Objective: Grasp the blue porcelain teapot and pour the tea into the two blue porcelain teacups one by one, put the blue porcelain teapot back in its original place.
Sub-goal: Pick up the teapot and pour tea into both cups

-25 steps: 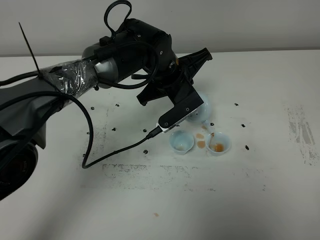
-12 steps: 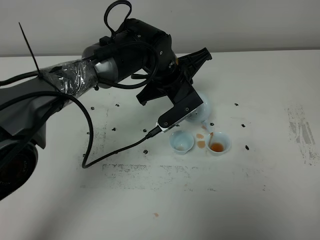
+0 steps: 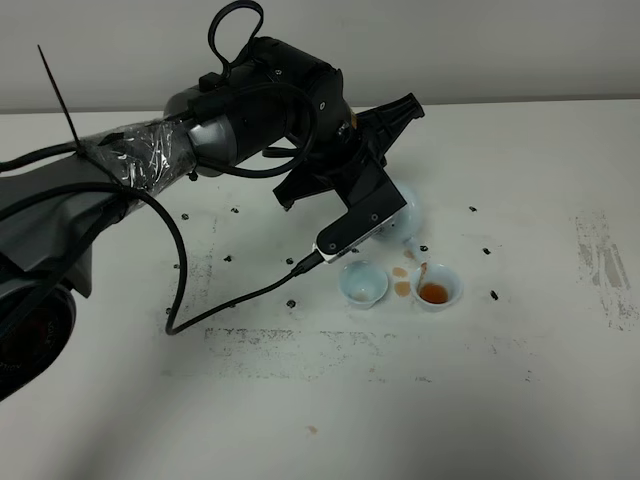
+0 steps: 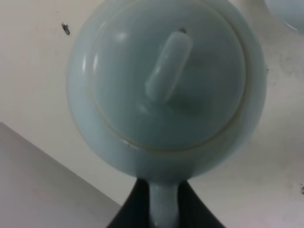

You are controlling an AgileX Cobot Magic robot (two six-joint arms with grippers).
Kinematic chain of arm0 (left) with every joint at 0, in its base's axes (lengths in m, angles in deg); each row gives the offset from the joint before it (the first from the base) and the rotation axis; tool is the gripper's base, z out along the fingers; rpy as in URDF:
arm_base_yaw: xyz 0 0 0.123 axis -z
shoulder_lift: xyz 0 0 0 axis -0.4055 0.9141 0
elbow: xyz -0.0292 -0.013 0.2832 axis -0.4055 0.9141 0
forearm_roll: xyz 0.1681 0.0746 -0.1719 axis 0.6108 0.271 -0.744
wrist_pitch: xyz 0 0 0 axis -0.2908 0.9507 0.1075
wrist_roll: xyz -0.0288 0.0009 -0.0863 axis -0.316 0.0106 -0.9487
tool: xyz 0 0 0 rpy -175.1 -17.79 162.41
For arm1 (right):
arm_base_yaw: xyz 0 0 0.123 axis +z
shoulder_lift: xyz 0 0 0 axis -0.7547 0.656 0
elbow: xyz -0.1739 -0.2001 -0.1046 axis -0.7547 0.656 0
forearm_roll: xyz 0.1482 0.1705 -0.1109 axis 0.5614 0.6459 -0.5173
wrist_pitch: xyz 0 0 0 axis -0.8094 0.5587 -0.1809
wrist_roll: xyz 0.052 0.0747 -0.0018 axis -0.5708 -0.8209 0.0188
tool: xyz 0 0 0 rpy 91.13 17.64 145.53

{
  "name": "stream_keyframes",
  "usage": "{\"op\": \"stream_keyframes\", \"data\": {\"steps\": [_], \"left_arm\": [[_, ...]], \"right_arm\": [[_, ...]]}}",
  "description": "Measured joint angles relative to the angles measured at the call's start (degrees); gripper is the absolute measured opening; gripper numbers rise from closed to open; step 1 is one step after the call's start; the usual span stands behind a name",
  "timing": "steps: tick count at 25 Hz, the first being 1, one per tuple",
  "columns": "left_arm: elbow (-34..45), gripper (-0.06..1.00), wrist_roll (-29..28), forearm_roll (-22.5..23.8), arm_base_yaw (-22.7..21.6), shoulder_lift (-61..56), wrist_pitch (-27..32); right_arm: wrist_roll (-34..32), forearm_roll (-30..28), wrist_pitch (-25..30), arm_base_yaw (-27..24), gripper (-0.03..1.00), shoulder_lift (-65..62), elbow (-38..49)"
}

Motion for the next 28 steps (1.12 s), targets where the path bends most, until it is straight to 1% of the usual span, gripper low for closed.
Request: {"op": "stream_keyframes", "data": {"steps": [10,28], "left_arm": [[0.00,0.04,0.00,0.82,0.00,0.00,-0.69],[0.00,0.04,0.00,0.89,0.00,0.00,-2.40]], "right_arm": [[0.00,0.00,0.00,0.00,0.42,0.00,0.00],[0.00,0.00,0.00,0.00,0.42,0.00,0.00]]}}
